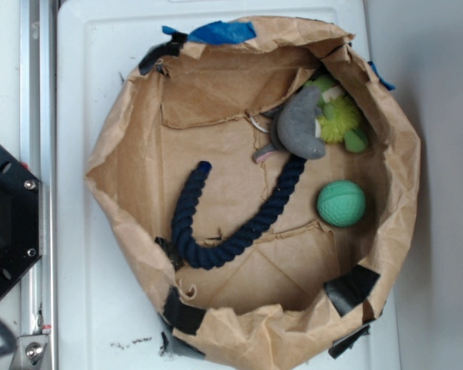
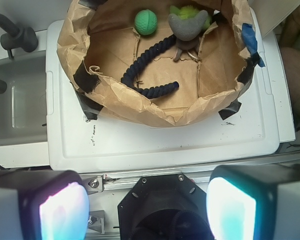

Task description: Grab the blue rope.

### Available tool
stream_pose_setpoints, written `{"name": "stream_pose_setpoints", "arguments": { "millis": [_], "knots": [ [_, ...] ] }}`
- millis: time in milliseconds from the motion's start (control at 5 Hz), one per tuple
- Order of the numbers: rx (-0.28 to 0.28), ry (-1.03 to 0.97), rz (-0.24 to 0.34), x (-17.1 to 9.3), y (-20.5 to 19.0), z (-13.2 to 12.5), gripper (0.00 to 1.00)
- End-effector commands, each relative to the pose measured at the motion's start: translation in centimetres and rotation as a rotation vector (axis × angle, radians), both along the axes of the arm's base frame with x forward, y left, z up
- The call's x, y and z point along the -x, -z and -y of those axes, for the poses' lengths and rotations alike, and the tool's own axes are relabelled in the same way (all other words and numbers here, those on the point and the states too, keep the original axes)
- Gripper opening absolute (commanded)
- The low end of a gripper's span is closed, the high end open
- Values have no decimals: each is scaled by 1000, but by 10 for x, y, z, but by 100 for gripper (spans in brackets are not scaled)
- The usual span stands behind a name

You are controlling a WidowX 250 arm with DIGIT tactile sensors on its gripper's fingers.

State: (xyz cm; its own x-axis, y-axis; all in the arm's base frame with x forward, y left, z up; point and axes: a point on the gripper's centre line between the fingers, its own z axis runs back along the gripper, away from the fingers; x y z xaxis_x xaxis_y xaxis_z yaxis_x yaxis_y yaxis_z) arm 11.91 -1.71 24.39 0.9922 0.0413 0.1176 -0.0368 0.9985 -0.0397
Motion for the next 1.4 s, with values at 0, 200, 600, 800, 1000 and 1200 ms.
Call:
{"name": "stream_pose_setpoints", "arguments": {
  "millis": [0,200,600,800,1000,1200],
  "knots": [
    [0,0,0,0,0,0,100],
    [5,-55,15,-50,0,0,100],
    [74,-83,-42,-143,37,-4,100],
    [101,-228,-25,-159,66,-27,100],
    [101,-194,-93,-156,96,-39,100],
    [51,-86,-99,-142,116,-40,100]
  ]
}}
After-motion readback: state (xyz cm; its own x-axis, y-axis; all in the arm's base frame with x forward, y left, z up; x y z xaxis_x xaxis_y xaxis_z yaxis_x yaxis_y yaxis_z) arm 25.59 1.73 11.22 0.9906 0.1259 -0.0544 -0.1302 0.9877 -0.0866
